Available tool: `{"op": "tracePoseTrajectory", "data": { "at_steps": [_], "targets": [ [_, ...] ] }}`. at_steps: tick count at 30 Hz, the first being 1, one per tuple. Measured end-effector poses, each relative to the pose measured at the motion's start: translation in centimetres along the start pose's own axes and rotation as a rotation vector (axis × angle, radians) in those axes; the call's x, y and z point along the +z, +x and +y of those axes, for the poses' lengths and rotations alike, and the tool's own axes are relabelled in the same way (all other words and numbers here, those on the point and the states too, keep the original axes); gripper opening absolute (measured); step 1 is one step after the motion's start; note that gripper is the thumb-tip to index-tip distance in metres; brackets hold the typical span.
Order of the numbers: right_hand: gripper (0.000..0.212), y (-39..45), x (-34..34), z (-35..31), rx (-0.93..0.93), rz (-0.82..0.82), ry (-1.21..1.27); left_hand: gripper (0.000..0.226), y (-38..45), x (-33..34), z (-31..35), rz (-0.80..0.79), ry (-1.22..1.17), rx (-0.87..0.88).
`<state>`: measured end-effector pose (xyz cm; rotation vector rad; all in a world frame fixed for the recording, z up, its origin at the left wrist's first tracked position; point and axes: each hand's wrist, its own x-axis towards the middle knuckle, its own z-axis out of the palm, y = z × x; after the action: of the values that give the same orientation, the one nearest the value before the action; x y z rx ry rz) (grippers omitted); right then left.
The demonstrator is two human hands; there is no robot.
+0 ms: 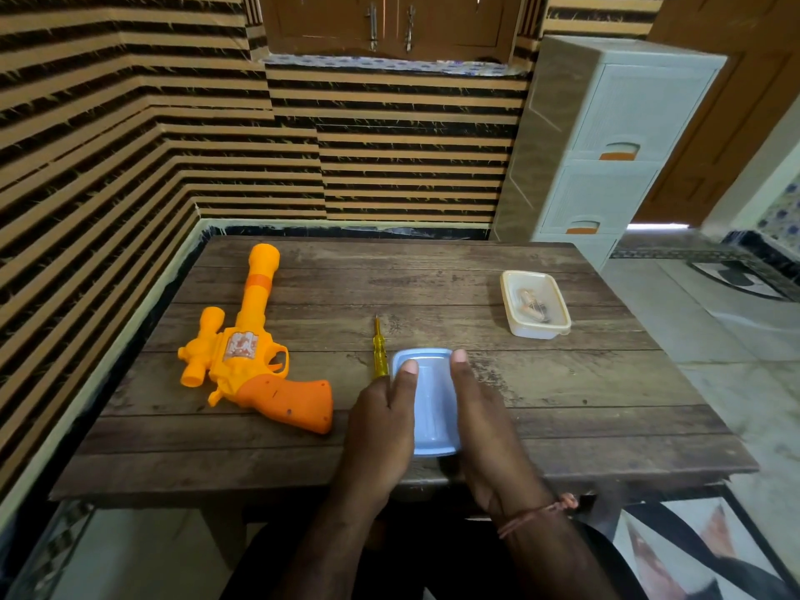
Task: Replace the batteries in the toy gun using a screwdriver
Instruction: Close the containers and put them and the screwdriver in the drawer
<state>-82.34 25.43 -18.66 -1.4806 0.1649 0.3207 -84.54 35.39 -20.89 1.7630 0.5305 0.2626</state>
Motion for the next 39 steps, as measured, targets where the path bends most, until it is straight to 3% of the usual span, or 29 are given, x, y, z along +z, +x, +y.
{"op": "tracePoseTrajectory", "data": {
  "at_steps": [3,8,11,13,18,25,30,34,39],
  "targets": [
    [0.054,-0.6,0.0,0.2,-0.049,-0.076,-0.077,0.054,0.8,-0.4,-0.2,0.059,0.003,-0.029],
    [0.012,-0.7,0.4,0.3,-0.099,-0.132,-0.063,0.048,1.2,-1.2,0.6,0.141,-0.11,-0.051],
    [0.02,-0.9,0.4,0.6,-0.112,-0.113,0.026,0.047,1.3,-1.6,0.8,0.217,-0.151,-0.035],
    [0.014,-0.9,0.6,0.9,-0.151,-0.047,0.035,0.046,1.3,-1.5,0.7,0.229,-0.173,0.001],
    [0.01,0.6,-0.2,1.5,-0.199,0.183,0.033,0.019,1.3,-0.6,0.0,0.098,-0.273,0.093],
    [0.012,2.1,-1.2,2.3,-0.181,0.306,0.011,0.036,1.3,0.2,-0.3,0.046,-0.309,0.056],
    [0.02,3.8,-2.1,0.9,-0.132,0.377,0.062,0.035,1.4,0.4,-0.5,0.058,-0.322,0.046],
    [0.015,6.4,-2.7,-1.7,-0.049,0.424,0.142,0.034,1.5,0.4,-0.4,0.08,-0.312,0.043],
    [0.019,9.6,-3.2,-4.1,-0.063,0.46,0.031,0.029,1.6,0.4,-0.1,0.086,-0.302,0.063]
  ]
}}
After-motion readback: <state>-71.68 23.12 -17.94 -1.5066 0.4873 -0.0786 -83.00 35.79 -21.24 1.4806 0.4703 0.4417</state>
